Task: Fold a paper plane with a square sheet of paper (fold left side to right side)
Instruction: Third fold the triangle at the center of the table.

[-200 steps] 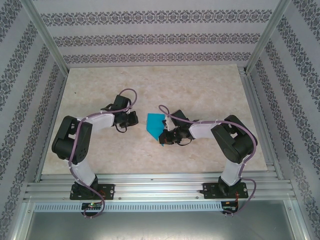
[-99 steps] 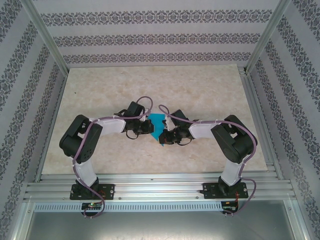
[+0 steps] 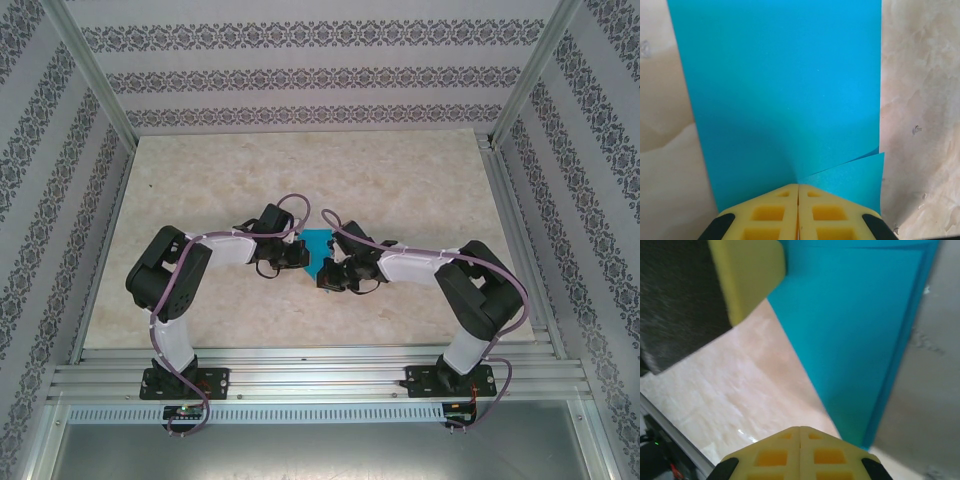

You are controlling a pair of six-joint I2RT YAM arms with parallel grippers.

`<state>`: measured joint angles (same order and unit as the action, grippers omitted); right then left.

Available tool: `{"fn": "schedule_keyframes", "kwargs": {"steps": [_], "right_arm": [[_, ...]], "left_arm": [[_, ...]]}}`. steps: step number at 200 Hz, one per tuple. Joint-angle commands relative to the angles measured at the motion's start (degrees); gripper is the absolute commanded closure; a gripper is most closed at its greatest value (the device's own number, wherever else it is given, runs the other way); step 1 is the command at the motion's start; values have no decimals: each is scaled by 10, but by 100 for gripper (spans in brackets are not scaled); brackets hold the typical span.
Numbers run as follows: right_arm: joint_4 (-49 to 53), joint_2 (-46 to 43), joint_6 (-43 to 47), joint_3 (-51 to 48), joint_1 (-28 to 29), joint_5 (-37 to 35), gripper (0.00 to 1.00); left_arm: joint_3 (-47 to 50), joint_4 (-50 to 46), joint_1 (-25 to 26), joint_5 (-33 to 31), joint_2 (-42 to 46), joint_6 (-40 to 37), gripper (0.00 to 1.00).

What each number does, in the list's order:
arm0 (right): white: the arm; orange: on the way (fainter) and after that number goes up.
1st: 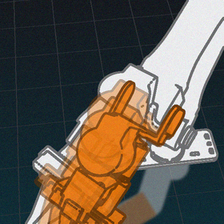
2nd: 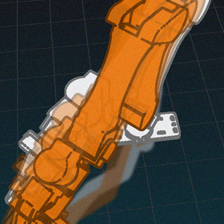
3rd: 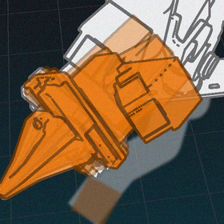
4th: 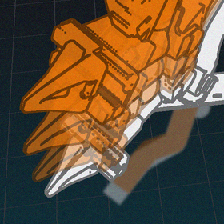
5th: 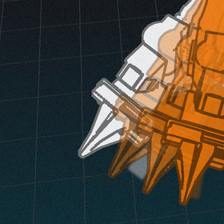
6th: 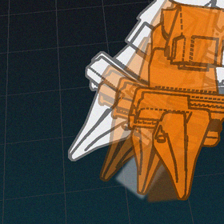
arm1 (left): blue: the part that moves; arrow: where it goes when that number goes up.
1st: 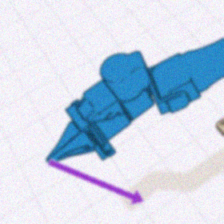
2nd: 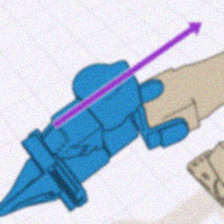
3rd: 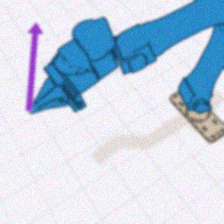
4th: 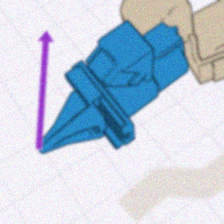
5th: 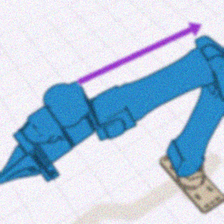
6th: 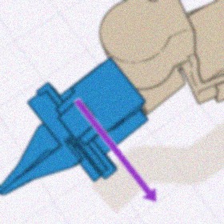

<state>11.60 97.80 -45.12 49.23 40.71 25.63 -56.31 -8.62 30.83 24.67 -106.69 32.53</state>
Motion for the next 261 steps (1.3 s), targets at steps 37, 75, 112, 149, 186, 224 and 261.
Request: {"fn": "schedule_keyframes", "kwargs": {"steps": [37,75,112,149,186,224,261], "right_arm": [[17,49,-89,69,6,-80,100],[58,75,-62,88,8,-79,100],[78,79,-45,73,12,-75,100],[84,69,-47,35,6,-79,100],[96,44,-50,2,5,-74,100],[115,13,-48,-41,-1,-74,100],[127,-25,-47,-87,-17,-72,100]], "left_arm": [[4,-14,5,-48,-31,-18,91],[3,-16,5,-55,-34,-16,92],[0,-21,5,-61,-38,-17,92],[-5,-38,5,-80,-38,-25,93],[-6,-45,5,-96,-41,-29,94],[-8,-53,5,-105,-42,-32,94],[-8,-54,5,-109,-40,-35,94]]}}
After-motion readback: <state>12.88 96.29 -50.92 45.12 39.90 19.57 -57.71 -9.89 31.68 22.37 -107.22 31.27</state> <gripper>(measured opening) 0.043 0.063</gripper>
